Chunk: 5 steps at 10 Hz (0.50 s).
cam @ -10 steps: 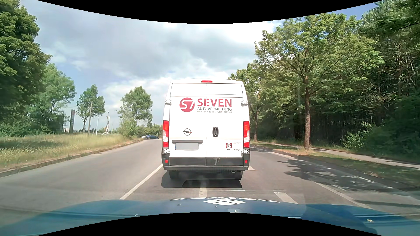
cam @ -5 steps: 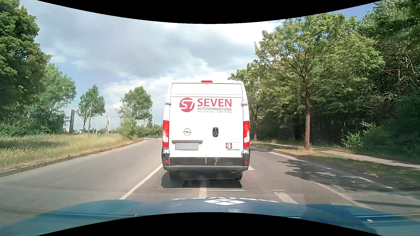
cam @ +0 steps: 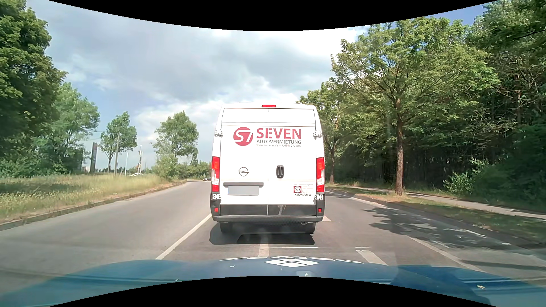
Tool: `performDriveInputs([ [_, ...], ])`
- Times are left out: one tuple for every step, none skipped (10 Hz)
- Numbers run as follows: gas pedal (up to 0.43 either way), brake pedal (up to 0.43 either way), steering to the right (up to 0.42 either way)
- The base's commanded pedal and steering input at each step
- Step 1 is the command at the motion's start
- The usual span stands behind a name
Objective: Follow the waypoints while adhering to traffic rules and regulations
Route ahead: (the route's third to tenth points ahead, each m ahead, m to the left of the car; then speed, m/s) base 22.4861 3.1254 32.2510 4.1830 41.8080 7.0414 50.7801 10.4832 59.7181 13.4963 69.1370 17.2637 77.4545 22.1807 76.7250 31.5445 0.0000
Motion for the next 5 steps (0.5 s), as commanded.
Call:
performDriveInputs([
  [0.000,0.262,-0.020],
  [0.000,0.262,-0.020],
  [0.000,0.256,-0.020],
  [0.000,0.262,-0.020],
  [0.000,0.262,-0.020],
])
